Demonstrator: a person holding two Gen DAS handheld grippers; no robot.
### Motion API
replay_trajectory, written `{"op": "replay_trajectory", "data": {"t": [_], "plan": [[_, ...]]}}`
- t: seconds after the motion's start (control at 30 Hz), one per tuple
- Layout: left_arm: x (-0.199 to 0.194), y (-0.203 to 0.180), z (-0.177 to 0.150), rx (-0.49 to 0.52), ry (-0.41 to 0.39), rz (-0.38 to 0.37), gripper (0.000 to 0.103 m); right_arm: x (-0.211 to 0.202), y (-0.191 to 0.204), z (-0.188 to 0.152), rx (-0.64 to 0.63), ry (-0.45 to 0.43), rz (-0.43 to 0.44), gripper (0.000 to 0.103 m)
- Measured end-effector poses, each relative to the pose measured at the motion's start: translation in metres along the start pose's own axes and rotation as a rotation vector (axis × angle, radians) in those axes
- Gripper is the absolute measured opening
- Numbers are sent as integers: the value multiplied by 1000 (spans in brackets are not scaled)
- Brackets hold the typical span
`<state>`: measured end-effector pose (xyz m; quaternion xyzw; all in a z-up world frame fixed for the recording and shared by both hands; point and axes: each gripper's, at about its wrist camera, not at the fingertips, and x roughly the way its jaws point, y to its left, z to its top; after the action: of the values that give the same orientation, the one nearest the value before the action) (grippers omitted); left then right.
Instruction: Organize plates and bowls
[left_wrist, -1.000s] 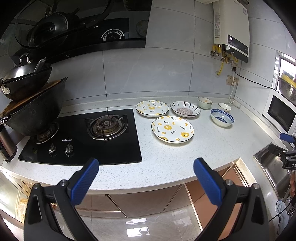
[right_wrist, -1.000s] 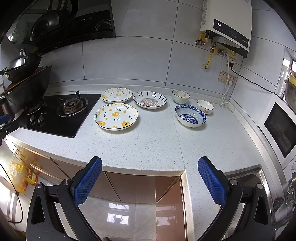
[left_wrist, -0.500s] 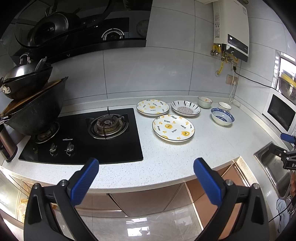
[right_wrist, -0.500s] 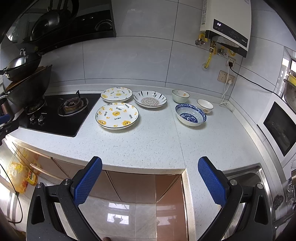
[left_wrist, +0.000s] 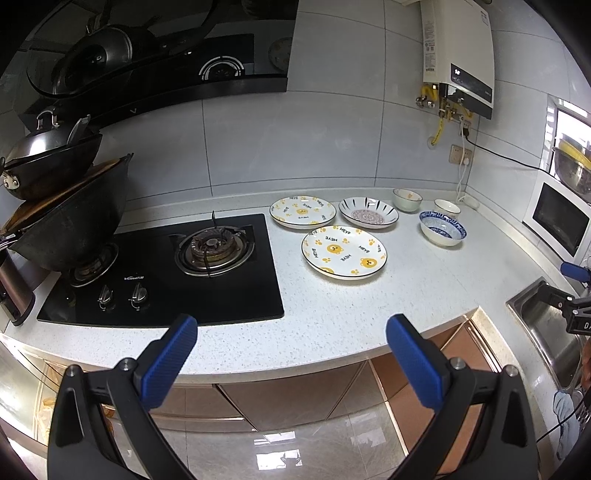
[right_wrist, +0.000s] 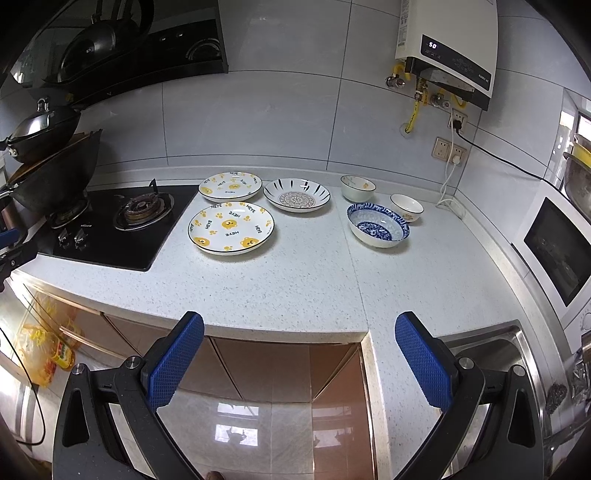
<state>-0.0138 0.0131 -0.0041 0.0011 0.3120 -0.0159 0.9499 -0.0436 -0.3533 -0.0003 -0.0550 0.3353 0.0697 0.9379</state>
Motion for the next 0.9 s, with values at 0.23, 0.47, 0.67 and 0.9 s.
{"op": "replay_trajectory", "data": {"t": [0.23,0.47,0.67,0.9], "plan": [[0,0,2,1,-6,-7,103,-2,-1,1,5,-4,-3,102],[-8,14,6,-7,-41,-24,103,-11,12,14,2,-41,-11,102],[-9,26,10,-12,-64,-28,103,-8,28,24,-6,-66,6,102],[10,35,17,-36,-43,-16,103,20,37,41,-38,-66,47,102]]}}
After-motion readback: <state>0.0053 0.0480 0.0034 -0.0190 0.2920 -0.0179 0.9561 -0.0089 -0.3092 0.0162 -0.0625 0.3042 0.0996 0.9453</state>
